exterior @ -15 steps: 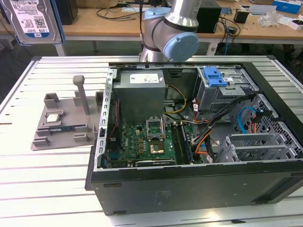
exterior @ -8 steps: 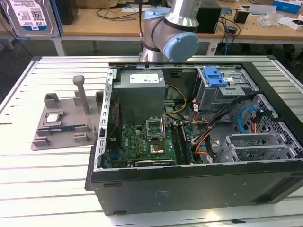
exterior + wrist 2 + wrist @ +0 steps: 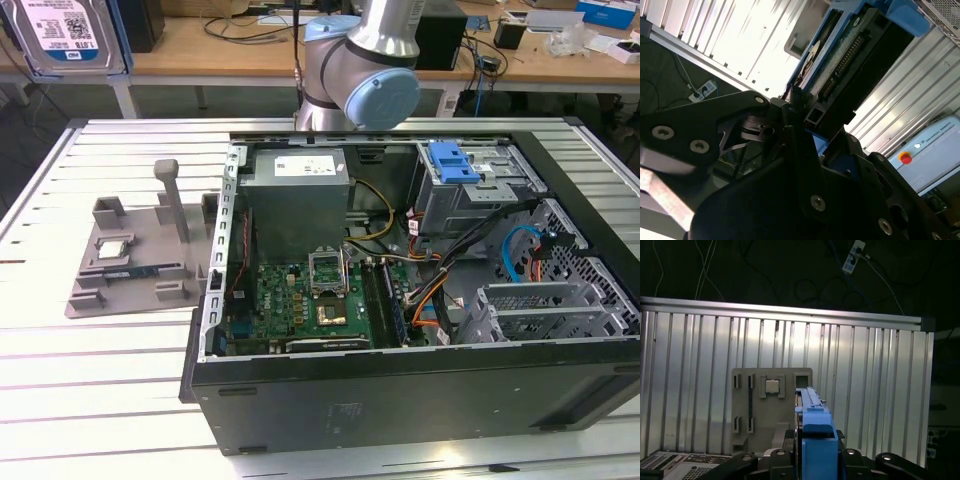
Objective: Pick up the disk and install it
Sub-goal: 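Pick up the disk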
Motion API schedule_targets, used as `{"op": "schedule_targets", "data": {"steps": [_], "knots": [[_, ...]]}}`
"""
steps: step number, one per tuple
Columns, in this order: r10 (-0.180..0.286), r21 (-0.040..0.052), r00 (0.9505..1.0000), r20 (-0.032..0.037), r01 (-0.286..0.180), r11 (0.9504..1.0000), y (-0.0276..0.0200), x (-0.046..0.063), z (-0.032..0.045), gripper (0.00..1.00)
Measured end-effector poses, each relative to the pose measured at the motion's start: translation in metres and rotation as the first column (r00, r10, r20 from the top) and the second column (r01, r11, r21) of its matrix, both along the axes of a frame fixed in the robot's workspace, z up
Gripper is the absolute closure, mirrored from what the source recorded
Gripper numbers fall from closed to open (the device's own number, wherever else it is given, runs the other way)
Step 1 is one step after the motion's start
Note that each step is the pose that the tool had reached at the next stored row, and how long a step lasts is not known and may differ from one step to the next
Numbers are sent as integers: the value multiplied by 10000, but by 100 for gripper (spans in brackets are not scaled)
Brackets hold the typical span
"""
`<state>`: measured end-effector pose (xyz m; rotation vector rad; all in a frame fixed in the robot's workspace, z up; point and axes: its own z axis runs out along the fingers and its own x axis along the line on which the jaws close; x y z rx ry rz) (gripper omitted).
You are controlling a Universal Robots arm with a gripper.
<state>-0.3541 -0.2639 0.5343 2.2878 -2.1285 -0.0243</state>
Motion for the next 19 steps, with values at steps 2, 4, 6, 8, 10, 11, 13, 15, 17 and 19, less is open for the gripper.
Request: {"op": "schedule_targets", "data": {"steps": [2, 4, 6, 8, 10, 11, 13, 15, 17, 19], "knots": [[-3, 0, 10000, 1, 3, 10000, 1, 61, -1, 63], [-3, 1, 10000, 1, 3, 10000, 1, 118, -1, 63], [-3, 0, 10000, -3, 3, 10000, 1, 210, 0, 63], [-2, 0, 10000, -4, 2, 10000, 1, 301, -1, 63], [-3, 0, 10000, -8, 3, 10000, 1, 418, -1, 63], [-3, 0, 10000, -11, 3, 10000, 1, 477, 0, 63], [-2, 1, 10000, -13, 2, 10000, 1, 602, -1, 63], [-3, 0, 10000, -15, 3, 10000, 1, 721, 0, 63], [-3, 0, 10000, -16, 3, 10000, 1, 861, 0, 63], [-2, 1, 10000, -15, 2, 10000, 1, 980, -1, 63]]}}
